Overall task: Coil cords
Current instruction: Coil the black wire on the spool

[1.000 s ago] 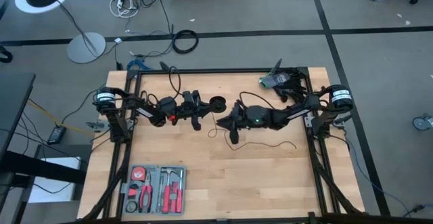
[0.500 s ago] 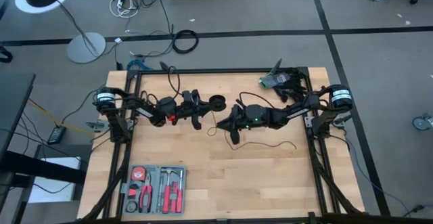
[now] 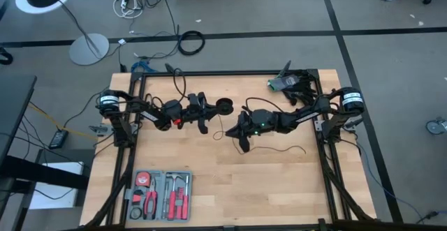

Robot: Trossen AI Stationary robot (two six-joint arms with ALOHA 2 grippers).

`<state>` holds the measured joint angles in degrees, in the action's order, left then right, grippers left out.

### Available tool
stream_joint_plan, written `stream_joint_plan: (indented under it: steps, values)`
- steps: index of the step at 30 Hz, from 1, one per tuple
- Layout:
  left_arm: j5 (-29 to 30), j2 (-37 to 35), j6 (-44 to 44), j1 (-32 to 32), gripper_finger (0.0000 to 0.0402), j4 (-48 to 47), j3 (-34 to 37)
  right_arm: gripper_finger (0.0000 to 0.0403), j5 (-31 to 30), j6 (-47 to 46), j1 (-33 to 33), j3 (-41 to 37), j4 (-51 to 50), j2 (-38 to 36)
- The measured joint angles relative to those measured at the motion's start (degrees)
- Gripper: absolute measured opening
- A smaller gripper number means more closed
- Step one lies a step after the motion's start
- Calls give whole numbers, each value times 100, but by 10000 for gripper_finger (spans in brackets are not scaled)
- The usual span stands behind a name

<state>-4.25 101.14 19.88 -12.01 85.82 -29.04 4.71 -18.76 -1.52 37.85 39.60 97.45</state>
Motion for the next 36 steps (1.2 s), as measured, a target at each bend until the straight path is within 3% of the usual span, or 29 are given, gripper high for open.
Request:
stream_joint_plan:
  steps: [4, 11, 14, 18, 25, 30, 36]
  values:
    - [-2, 0, -2, 0, 0, -85, 0, 6, -4, 45, -11, 0, 170, 0]
    - [-3, 0, -9, 0, 0, -179, 0, 3, -9, 48, -11, 0, 119, 0]
    - [-5, 0, -10, 0, 0, -179, 2, 2, -209, -46, -22, 0, -387, -93]
    - [-7, 0, -11, 0, 0, -178, 92, 1, -693, -191, -92, 0, -1746, -607]
    - [349, -2, -37, 2, 0, -465, 402, 1, -1812, -230, -101, 0, -3441, -2179]
    - [455, -2, -156, 77, 0, -1245, 360, 1, -2152, -64, -274, 86, -3701, -3048]
    - [485, -2, -288, 213, 0, -1660, 153, 0, -2188, 472, -460, 760, -3874, -2886]
